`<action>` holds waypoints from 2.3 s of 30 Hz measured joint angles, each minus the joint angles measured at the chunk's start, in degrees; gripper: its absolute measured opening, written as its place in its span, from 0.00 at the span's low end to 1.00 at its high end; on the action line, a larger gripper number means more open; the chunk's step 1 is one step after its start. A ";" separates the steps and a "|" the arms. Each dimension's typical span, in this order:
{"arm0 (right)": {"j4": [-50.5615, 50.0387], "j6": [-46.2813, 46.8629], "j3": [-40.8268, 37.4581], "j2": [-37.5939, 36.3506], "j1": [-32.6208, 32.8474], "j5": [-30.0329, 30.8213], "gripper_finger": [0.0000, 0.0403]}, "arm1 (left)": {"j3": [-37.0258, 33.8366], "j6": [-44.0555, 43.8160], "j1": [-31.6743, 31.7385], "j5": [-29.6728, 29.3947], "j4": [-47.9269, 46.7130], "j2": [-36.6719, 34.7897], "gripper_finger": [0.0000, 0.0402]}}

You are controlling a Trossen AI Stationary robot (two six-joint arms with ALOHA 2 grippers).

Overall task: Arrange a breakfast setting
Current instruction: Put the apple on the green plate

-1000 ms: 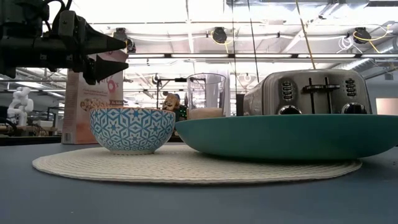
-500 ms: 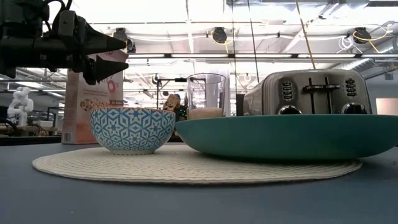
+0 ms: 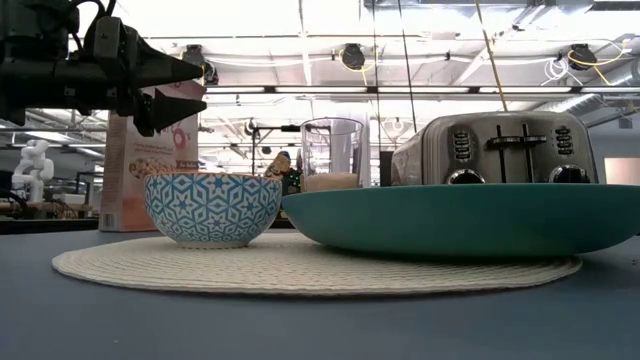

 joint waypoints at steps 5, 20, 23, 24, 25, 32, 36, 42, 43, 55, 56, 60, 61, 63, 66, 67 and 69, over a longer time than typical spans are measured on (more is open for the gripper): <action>3.37 0.37 -3.32 0.04 -0.10 -0.10 0.98 | 0.00 0.02 -0.01 0.00 0.00 -0.02 0.97; 3.58 0.76 -4.49 0.04 -0.28 -2.72 0.98 | 0.00 0.02 0.00 0.00 -0.07 -0.01 0.97; 3.50 2.93 -4.49 0.04 -0.28 -6.23 0.98 | 0.00 0.03 0.00 0.00 -0.09 -0.02 0.97; 3.51 3.87 -4.49 0.04 -0.25 -6.66 0.98 | 0.00 0.04 -0.01 0.00 -0.09 -0.02 0.97; 3.54 4.58 -4.49 0.04 -0.13 -6.89 0.98 | 0.00 0.04 -0.02 0.00 -0.10 -0.02 0.97; 4.09 5.65 -4.49 0.02 -0.02 -6.30 0.97 | 0.00 0.04 0.01 0.00 -0.28 -0.02 0.97; 4.15 5.65 -4.49 0.02 -0.02 -6.28 0.93 | 0.00 0.04 -0.02 0.00 -0.28 -0.02 0.97; 6.91 5.64 -5.64 0.00 0.00 -6.32 0.84 | 0.00 0.04 -0.02 0.00 -0.28 -0.02 0.97; 8.09 5.61 -6.16 0.00 0.00 -6.37 0.82 | 0.00 0.04 -0.02 0.00 -0.28 -0.02 0.97; 10.70 5.43 -7.00 -0.04 0.00 -6.59 0.71 | 0.00 0.02 -0.01 0.00 -0.26 -0.02 0.97; 10.73 5.43 -7.00 -0.04 0.00 -6.89 0.71 | 0.00 0.02 -0.01 0.00 -0.26 -0.02 0.97; 10.26 5.27 -6.38 -0.04 -0.15 -10.76 0.71 | 0.00 0.02 -0.02 0.00 -0.24 -0.02 0.97; 9.97 5.22 -5.98 -0.04 -0.15 -11.96 0.71 | 0.00 0.02 -0.02 0.00 -0.26 -0.02 0.97; 9.10 5.26 -4.95 -0.04 -0.13 -13.70 0.71 | 0.00 0.02 -0.02 0.00 -0.25 -0.02 0.97; 6.85 5.34 -2.84 -0.04 -0.13 -14.02 0.71 | 0.00 0.02 -0.01 0.00 -0.25 -0.02 0.97; 6.01 5.37 -2.03 -0.04 -0.15 -13.99 0.71 | 0.00 0.02 -0.02 0.00 -0.24 0.00 0.97; 3.86 5.37 -0.45 -0.04 -0.15 -13.95 0.71 | 0.00 0.01 -0.02 0.00 -0.24 -0.01 0.97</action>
